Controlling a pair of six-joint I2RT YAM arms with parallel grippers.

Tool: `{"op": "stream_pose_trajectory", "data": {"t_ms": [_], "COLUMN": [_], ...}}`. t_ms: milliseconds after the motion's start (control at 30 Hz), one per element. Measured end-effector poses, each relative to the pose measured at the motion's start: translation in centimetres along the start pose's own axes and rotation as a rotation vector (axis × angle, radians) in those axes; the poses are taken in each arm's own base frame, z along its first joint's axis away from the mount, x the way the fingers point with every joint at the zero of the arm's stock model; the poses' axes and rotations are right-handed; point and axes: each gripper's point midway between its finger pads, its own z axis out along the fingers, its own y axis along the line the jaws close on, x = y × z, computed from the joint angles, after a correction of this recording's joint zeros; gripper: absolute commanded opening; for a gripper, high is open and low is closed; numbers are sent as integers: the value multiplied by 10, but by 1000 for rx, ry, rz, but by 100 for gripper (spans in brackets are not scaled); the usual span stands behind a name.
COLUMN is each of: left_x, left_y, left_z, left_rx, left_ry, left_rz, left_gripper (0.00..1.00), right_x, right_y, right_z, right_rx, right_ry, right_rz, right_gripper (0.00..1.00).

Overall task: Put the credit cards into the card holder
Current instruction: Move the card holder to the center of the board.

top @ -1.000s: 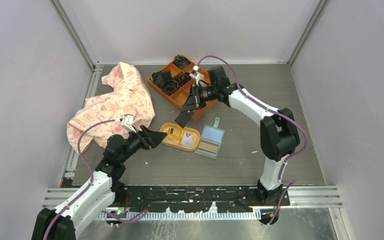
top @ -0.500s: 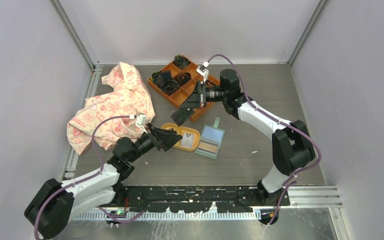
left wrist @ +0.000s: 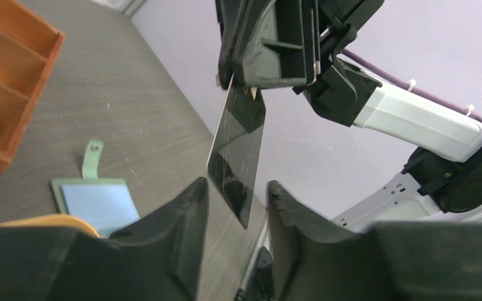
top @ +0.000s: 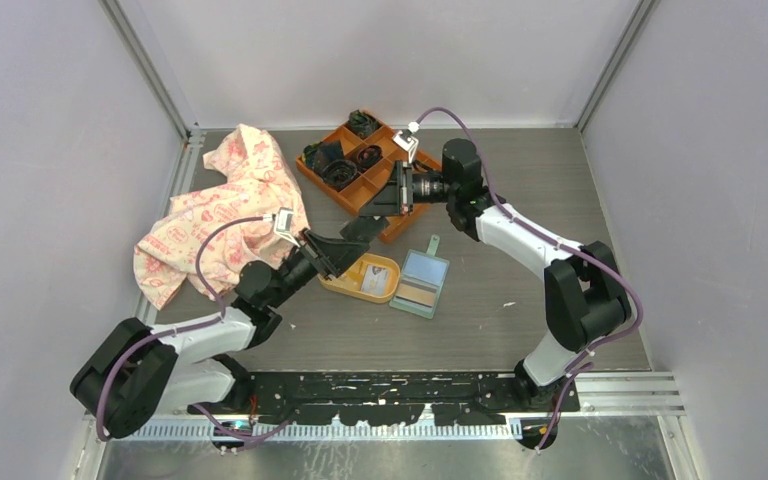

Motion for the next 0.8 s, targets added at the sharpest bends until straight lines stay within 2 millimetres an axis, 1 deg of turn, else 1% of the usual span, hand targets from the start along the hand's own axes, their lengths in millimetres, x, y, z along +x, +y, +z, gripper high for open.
{"op": "stream_pose_trajectory", "data": {"t_ms": [33, 67, 100, 133, 167, 233, 300, 400, 433, 500, 600, 667, 700, 733, 800], "left_x": [-1, -4, -5, -5, -4, -2, 1, 8, 12, 14, 12, 16, 21, 30, 52], "left_y": [-2, -4, -6, -7, -6, -5, -3, 4, 6, 6, -10, -18, -20, -20, -17], "left_z": [1, 3, 4, 5, 5, 5, 3, -3, -5, -7, -11, -14, -16, -19, -23], "left_rx": [7, 14, 20, 26, 25, 25, 29, 11, -5, -37, -15, 6, 14, 19, 28], "left_ry": [-5, -12, -14, -13, -9, 3, 34, 118, 168, 268, 376, 447, 483, 538, 658], "left_rz": [-8, -7, -17, -16, -20, -18, 4, 64, 94, 176, 299, 365, 388, 405, 436], "left_gripper": [5, 1, 0, 0, 0, 0, 0, 0, 0, 0, 0, 0, 0, 0, 0], "right_x": [1, 1, 2, 2, 3, 6, 14, 22, 23, 27, 42, 54, 60, 67, 78], "right_y": [1, 1, 2, 2, 3, 3, 1, -3, -3, -1, 5, 10, 12, 14, 14], "right_z": [0, 1, 1, 1, 0, -1, -4, -11, -15, -25, -44, -55, -60, -66, -73], "right_rx": [-3, -6, -9, -11, -17, -18, -4, 46, 65, 97, 120, 112, 105, 91, 71], "right_ry": [3, 5, 9, 10, 15, 31, 73, 158, 185, 234, 301, 343, 363, 390, 433], "right_rz": [-2, -4, -5, -13, -22, -44, -72, -198, -259, -388, -562, -667, -706, -746, -791], "right_gripper": [1, 3, 7, 13, 26, 46, 66, 96, 99, 99, 99, 100, 99, 99, 95]}}
